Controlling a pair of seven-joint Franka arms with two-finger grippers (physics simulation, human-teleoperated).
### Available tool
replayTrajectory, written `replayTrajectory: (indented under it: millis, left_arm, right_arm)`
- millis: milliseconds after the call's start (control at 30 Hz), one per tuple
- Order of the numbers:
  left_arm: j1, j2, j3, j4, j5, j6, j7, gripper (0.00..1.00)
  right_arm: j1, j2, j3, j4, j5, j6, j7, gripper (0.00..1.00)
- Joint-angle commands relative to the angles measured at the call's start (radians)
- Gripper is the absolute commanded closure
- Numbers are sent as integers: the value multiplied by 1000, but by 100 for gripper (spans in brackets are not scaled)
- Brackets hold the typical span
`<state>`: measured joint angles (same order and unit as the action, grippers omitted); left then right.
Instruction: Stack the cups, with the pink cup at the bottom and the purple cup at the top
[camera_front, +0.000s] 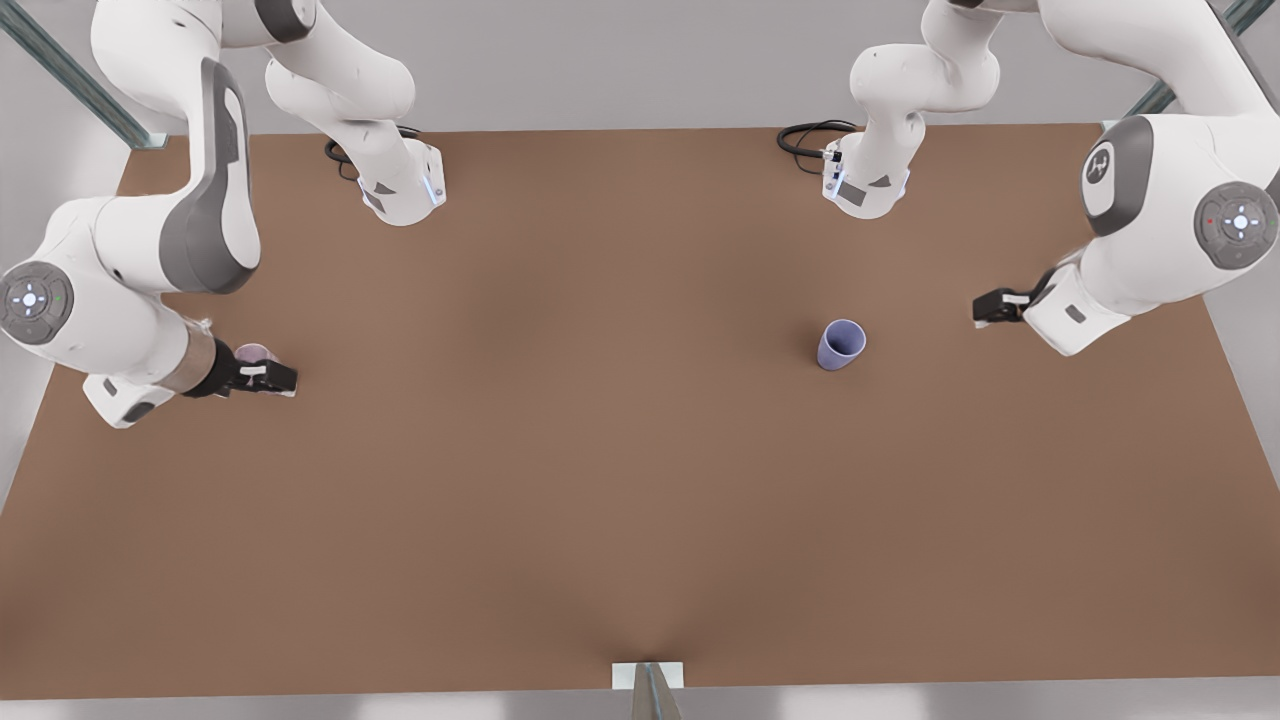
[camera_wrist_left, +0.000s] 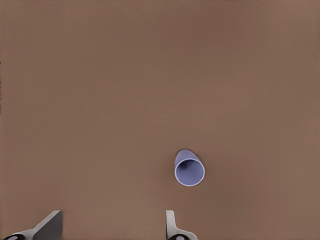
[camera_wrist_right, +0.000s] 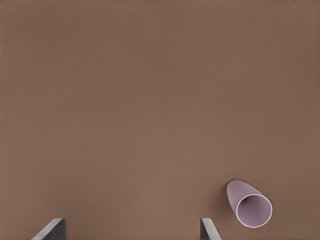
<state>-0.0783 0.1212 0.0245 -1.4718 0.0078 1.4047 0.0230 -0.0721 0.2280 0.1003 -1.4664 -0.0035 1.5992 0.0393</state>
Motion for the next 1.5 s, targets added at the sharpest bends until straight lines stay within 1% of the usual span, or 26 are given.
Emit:
replayTrajectory:
  millis: [0,100,200,233,333,433,533,600,667,700,767,900,1067,1233,1467]
  left_arm:
    - [-1,0,0,-1,4,62,8,0]
    - [3,12,5,-1,4,54,11,0]
    - [8,31,12,-4,1,26,11,0]
    - [8,31,14,-7,-2,26,12,0]
    - [8,46,12,-13,-3,25,18,0]
    - [8,48,12,-19,-3,19,20,0]
    - [8,54,12,-27,-3,7,21,0]
    - [8,52,14,-42,-3,5,21,0]
    - [8,52,14,-47,-3,5,20,0]
    - [6,52,14,-51,-3,5,20,0]
    - [8,52,14,-53,-3,5,20,0]
    - [8,52,14,-59,-2,5,20,0]
    - [8,57,14,-59,-2,-4,20,0]
    - [8,57,15,-59,3,-4,20,0]
    - [8,64,15,-59,3,-3,20,0]
  right_arm:
    - [0,2,1,0,0,88,27,0]
    - [0,2,1,-2,0,88,27,0]
    - [-12,1,-2,-40,0,102,24,0]
    - [-18,-3,-11,-95,-1,154,13,0]
    - [-141,1,-17,-224,-3,258,-130,0]
    - [-268,2,-19,-304,-12,268,-239,0]
    - [-282,-55,-19,-387,-12,274,-268,0]
    - [-294,-133,-19,-560,-12,410,-286,0]
    - [-307,-159,-19,-621,-12,439,-292,0]
    - [-308,-180,-19,-684,-12,501,-315,0]
    - [-347,-179,-21,-746,-10,591,-363,0]
    - [-437,-136,-21,-759,-12,668,-450,0]
    - [-520,-64,-21,-750,-7,703,-553,0]
    - [-506,5,-16,-755,-3,777,-550,0]
    - [-506,2,-16,-779,-3,763,-553,0]
